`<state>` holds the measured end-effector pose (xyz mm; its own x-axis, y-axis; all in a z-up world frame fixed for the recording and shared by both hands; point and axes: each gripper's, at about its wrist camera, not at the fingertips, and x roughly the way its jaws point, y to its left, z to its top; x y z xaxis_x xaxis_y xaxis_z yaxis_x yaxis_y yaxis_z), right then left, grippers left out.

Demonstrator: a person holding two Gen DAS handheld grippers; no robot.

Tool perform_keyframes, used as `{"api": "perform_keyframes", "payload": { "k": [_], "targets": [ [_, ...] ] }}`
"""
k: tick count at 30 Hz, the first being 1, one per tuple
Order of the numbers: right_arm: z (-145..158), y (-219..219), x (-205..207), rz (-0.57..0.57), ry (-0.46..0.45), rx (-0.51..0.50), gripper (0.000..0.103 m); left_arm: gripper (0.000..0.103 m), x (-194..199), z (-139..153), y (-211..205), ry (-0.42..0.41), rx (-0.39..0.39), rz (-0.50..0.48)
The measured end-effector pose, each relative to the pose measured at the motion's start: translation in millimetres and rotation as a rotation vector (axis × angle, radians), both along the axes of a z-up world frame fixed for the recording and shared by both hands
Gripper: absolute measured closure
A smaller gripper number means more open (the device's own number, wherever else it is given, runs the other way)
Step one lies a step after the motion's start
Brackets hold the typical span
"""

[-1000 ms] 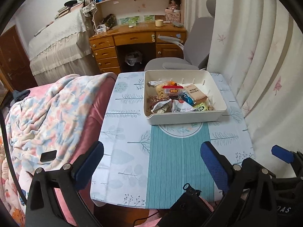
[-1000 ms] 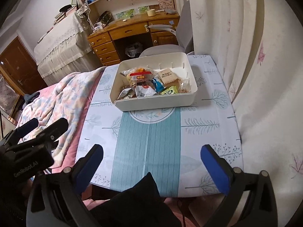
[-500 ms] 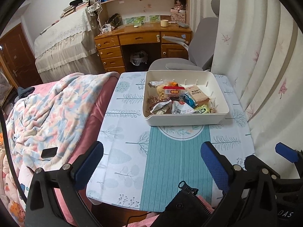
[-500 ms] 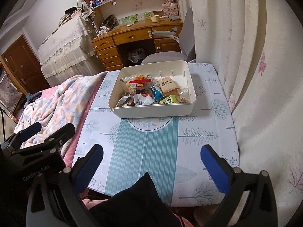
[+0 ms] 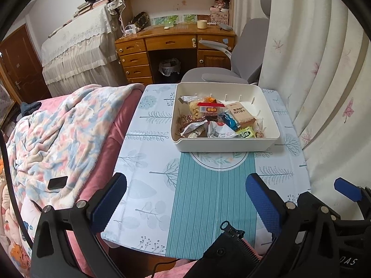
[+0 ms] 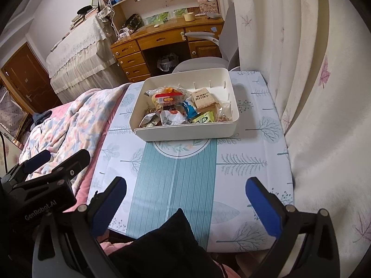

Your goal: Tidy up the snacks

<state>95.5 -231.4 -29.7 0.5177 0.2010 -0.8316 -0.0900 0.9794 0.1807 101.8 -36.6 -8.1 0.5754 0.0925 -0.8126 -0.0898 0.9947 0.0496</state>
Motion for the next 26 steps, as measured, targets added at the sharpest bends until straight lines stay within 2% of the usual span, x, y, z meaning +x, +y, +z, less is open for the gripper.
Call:
{"api": "perform_keyframes", "payload": {
  "k": [26],
  "targets": [
    [-9.1, -1.4, 5.5, 0.013, 0.033, 0.003, 0.0, 0.001, -2.4, -9.5, 2.3, 0.017, -0.01, 0.009]
  ]
}}
